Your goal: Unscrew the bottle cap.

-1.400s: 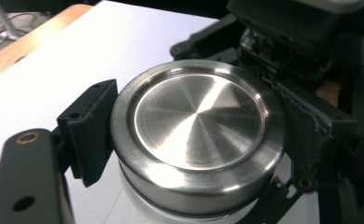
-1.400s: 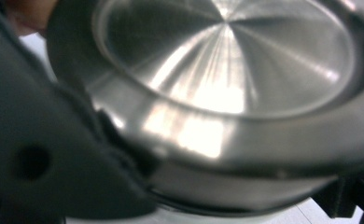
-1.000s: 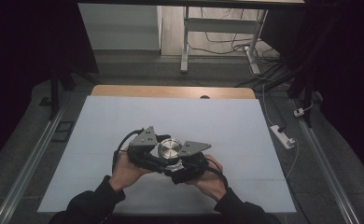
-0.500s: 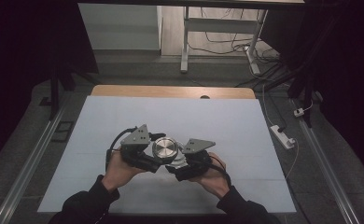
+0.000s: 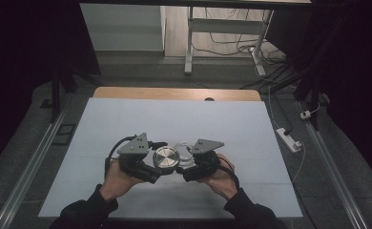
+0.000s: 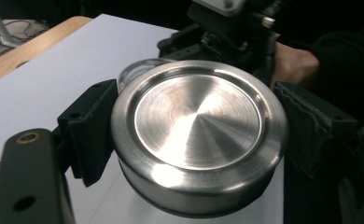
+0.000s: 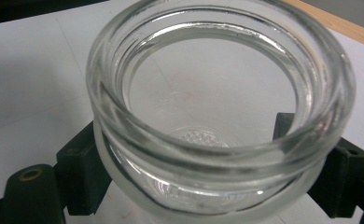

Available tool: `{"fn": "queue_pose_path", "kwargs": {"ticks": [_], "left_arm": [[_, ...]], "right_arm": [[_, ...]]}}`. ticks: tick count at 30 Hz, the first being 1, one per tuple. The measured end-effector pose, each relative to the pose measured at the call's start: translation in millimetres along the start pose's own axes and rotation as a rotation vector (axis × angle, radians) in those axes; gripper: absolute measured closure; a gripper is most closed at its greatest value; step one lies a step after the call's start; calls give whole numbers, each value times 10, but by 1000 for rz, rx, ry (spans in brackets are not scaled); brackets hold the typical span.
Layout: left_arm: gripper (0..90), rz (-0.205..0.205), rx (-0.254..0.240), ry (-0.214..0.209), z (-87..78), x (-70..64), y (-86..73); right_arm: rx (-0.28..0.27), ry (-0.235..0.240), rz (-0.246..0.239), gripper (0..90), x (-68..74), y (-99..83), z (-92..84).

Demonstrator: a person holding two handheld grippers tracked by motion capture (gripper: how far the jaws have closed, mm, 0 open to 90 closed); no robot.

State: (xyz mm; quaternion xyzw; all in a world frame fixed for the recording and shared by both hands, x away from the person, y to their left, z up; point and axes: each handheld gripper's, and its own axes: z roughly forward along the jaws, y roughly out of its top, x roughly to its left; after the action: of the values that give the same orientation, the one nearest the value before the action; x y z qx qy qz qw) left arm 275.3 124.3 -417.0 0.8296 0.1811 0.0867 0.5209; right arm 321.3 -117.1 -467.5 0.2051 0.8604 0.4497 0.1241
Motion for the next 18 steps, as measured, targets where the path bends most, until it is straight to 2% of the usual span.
{"fn": "queue_pose_path", "kwargs": {"ticks": [10,18], "left_arm": [[196,-17,0,-42,-46,-71,-91],[196,-19,8,-56,-38,-129,-142]], "right_arm": [[1,-14,3,152,-41,-18,4],[1,-14,9,152,-51,-14,12]]}}
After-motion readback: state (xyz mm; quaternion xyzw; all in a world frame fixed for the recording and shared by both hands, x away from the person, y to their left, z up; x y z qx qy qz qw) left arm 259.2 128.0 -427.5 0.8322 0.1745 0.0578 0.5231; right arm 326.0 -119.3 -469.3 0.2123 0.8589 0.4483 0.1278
